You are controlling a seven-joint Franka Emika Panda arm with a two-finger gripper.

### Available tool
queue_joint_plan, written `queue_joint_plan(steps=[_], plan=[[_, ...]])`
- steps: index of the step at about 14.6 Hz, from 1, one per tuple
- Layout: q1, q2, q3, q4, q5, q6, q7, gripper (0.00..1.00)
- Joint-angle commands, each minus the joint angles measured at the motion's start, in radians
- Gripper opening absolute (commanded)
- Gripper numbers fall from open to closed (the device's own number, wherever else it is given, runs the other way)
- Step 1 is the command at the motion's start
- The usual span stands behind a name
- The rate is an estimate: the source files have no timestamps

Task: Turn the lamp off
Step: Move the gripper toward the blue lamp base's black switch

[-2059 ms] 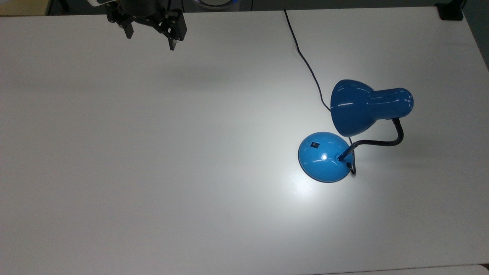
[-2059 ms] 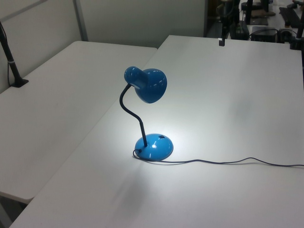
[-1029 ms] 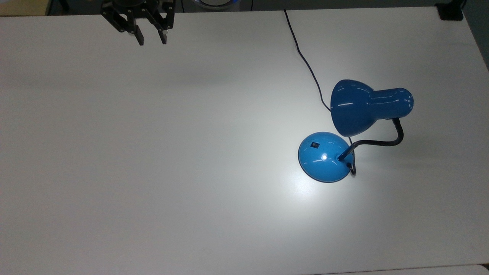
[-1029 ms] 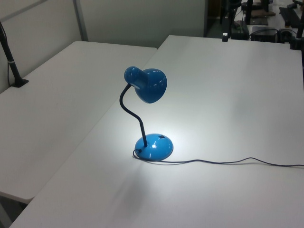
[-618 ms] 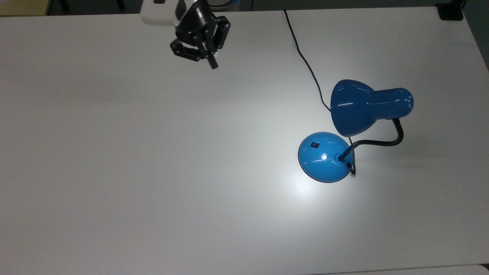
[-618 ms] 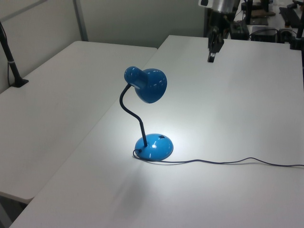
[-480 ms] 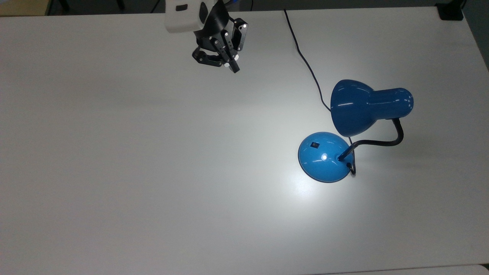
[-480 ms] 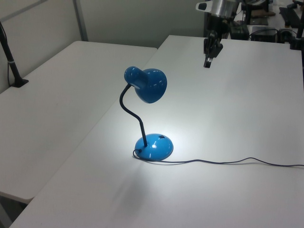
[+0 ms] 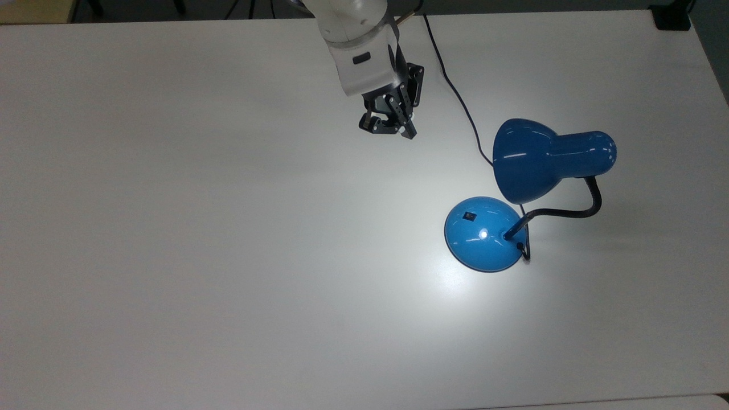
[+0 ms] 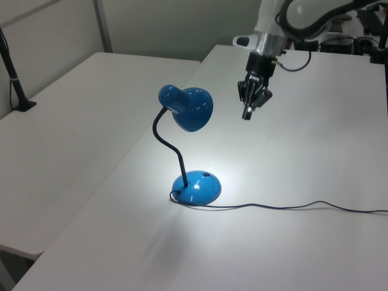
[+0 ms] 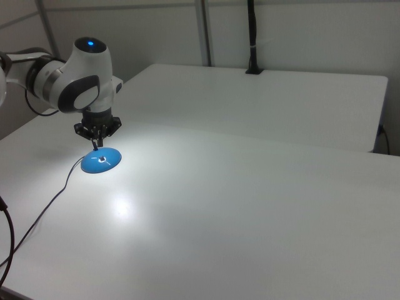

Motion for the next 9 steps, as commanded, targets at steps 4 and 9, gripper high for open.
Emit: queue_joint_plan(steps=[4,9], plan=[[0.082,0.147,-0.012,0.099,0.046,0.138,-0.025,0.0],[0.133,0.256,-0.014,0.114,0.037,0.297,-0.032,0.0]])
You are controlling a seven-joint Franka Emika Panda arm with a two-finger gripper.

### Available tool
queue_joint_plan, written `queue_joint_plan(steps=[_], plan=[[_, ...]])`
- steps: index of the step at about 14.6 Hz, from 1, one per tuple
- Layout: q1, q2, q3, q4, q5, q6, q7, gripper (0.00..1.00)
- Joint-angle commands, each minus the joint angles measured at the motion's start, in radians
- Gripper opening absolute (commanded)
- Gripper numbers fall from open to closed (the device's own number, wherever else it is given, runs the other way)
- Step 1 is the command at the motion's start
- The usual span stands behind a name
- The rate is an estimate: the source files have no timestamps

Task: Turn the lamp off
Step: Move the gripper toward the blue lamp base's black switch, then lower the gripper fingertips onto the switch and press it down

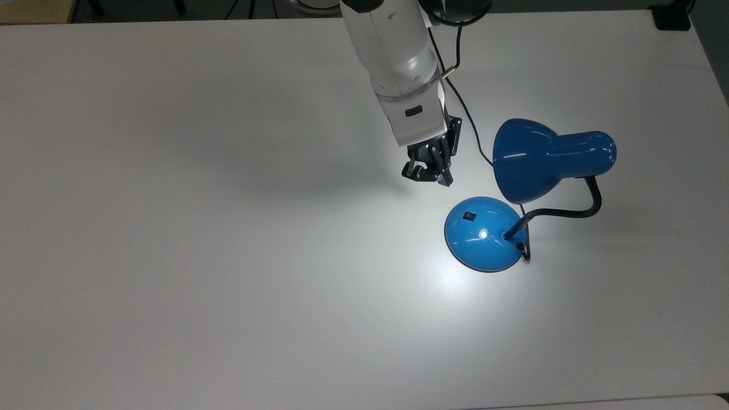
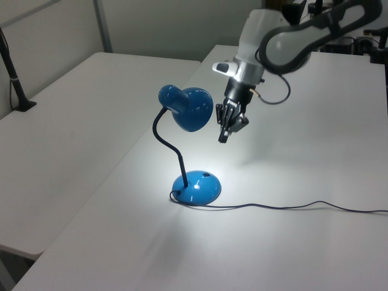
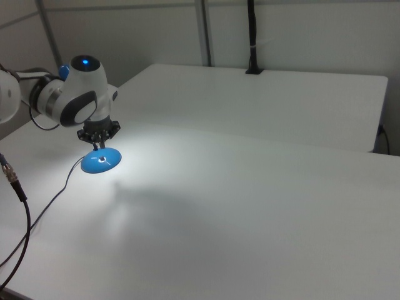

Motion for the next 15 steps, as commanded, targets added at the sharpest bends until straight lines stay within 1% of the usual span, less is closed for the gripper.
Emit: queue_joint_plan(steps=[1,5,8,11,15], plan=[[0.038,0.083,-0.014,0.028,0.013,0.093,-0.033,0.0],[0.05,0.122,-0.014,0.049,0.008,0.128,-0.035,0.0],[0.052,0.155,-0.014,0.083,-0.016,0.128,-0.033,0.0],[0.056,0.157,-0.011,0.083,-0.038,0.128,-0.033,0.0],[0.07,0.157,-0.006,0.077,-0.041,0.128,-0.035,0.0]])
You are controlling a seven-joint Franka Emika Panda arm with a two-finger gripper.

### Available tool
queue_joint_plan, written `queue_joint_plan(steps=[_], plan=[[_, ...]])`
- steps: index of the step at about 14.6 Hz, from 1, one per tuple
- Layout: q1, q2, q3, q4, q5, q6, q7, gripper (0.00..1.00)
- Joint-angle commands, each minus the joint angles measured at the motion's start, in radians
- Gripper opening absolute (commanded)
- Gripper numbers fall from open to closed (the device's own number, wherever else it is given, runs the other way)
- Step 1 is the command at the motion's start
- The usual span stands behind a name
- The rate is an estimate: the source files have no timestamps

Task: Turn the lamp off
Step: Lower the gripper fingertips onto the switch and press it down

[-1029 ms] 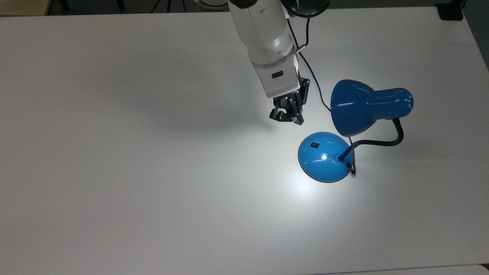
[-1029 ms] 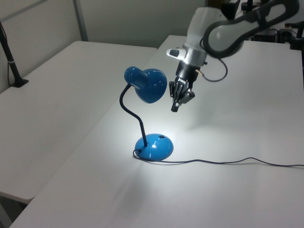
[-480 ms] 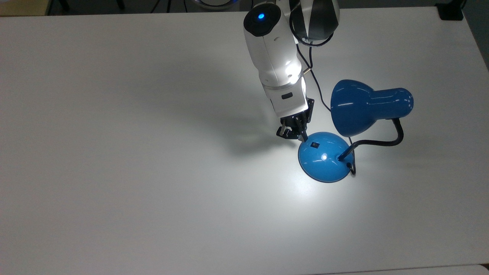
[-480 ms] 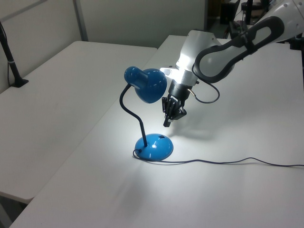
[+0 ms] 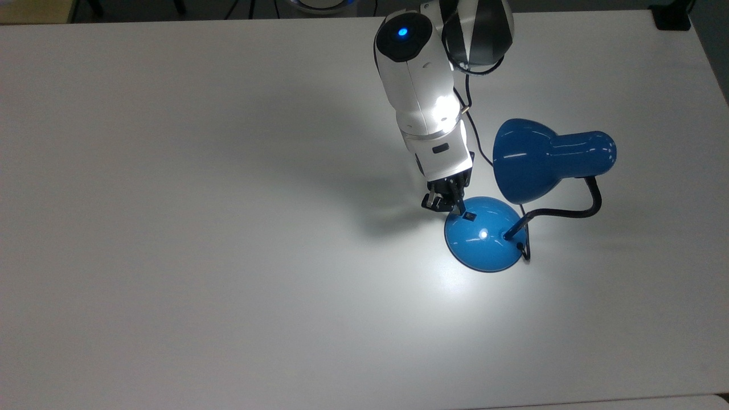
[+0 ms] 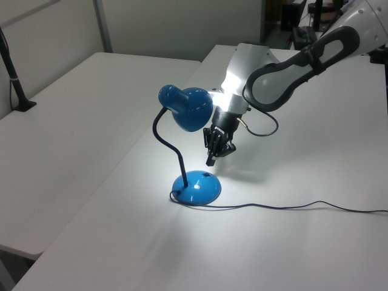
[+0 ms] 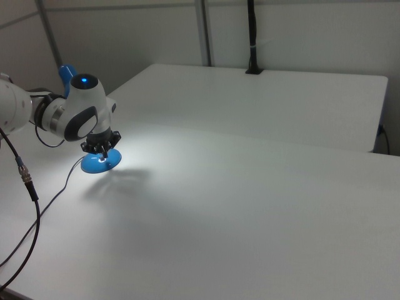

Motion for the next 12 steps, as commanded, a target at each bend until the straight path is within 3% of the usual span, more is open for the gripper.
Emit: queue_joint_plan(steps=[1,12], plan=[[0.019,0.007,-0.003,0.008,-0.02,0.014,-0.013,0.0],[0.036,0.053,-0.003,-0.021,-0.047,0.049,-0.01,0.0]])
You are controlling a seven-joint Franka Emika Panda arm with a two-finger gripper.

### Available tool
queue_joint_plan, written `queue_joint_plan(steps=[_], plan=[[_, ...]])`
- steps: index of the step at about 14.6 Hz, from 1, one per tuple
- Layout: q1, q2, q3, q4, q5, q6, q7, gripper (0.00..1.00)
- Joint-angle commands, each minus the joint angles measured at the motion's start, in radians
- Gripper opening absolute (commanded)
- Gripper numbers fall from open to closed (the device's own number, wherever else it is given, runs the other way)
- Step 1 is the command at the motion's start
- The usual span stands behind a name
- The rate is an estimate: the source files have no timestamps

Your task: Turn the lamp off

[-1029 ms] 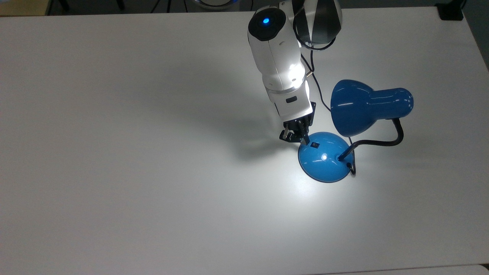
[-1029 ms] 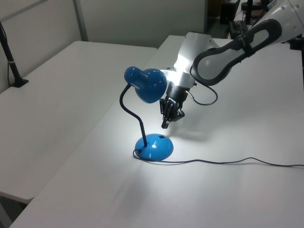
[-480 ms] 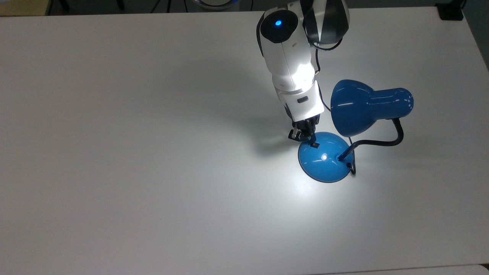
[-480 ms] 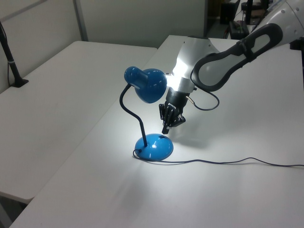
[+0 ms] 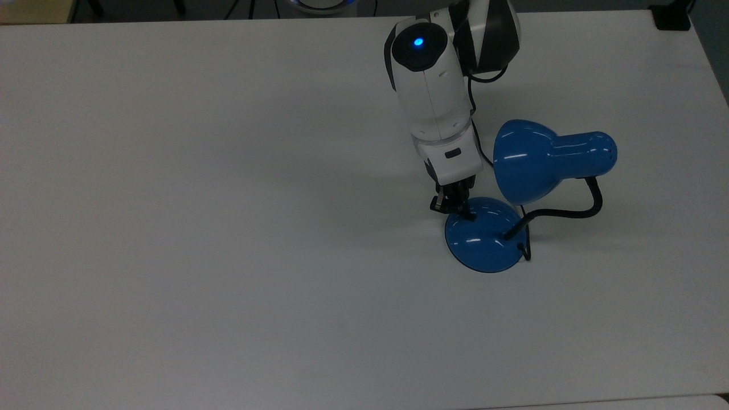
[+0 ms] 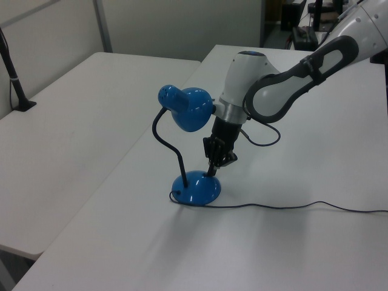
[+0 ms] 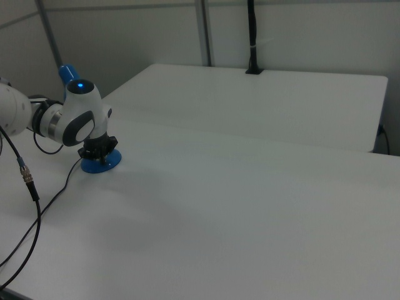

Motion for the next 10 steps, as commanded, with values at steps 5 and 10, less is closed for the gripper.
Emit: queue_joint_plan(steps=[5,10], plan=[[-0.072,-0.187,-0.007,-0.159,-0.012,-0.07,0.124,0.0],[-0.302,-0.388,-0.016,-0.121,-0.062,-0.475,0.392,0.0]])
